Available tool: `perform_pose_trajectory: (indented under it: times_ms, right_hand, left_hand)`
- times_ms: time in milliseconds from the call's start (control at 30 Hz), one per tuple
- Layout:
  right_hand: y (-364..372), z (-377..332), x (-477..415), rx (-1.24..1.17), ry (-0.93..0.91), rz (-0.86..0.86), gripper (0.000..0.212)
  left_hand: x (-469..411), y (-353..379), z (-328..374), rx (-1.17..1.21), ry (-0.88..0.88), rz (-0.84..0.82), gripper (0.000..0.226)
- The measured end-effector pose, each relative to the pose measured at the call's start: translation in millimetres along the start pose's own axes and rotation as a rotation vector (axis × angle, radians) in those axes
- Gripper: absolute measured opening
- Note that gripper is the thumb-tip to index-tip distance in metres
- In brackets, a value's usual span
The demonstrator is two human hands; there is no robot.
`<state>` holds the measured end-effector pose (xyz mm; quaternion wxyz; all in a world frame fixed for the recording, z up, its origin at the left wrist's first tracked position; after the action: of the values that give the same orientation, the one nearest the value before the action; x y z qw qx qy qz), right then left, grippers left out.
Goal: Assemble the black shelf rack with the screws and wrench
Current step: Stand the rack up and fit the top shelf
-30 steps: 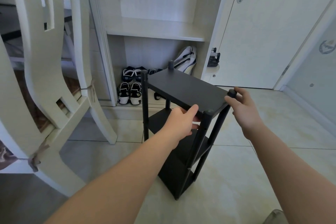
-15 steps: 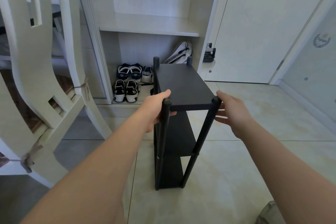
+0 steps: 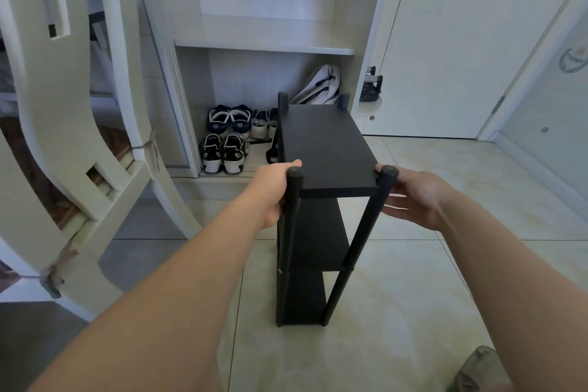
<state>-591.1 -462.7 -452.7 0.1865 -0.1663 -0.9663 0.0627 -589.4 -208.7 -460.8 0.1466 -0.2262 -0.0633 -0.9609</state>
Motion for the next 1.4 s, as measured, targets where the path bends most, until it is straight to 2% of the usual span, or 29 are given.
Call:
perform_pose_trajectory:
  times_ms: [600,867,1100,1233,1400]
  right_hand:
    - [-2,-6,3,0.011,-0.053,0.057,0.021]
    - [-4,0,4,0.043,-0.046,0.11,0.017]
    - [-5,1,9,-0.015,-0.001,0.097,0.026]
    - [-5,0,14,-0.006,-0.005,0.103,0.026]
    - [-7,-5,21,0.002,-0.032,0.116,0.028]
  left_hand:
    - [-5,0,-3,-0.002,-0.05,0.053,0.025]
    - [-6,1,-9,0.014,-0.052,0.048,0.012]
    - [-8,3,-10,0.038,-0.063,0.067,0.018]
    - [-7,2,-10,0.036,-0.067,0.056,0.013]
    - [-5,1,-9,0.031,-0.046,-0.011,0.028]
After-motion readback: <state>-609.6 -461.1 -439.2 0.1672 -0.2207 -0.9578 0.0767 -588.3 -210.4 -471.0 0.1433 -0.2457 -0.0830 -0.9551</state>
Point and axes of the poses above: each hand's wrist, its own x-axis away from the middle knuckle, its own y-axis out of the palm, z = x × y, the point moved 8 cm from there along -x, towards the middle knuckle, and after that the axes turned 15 degrees about z, right-handed, at the moved point
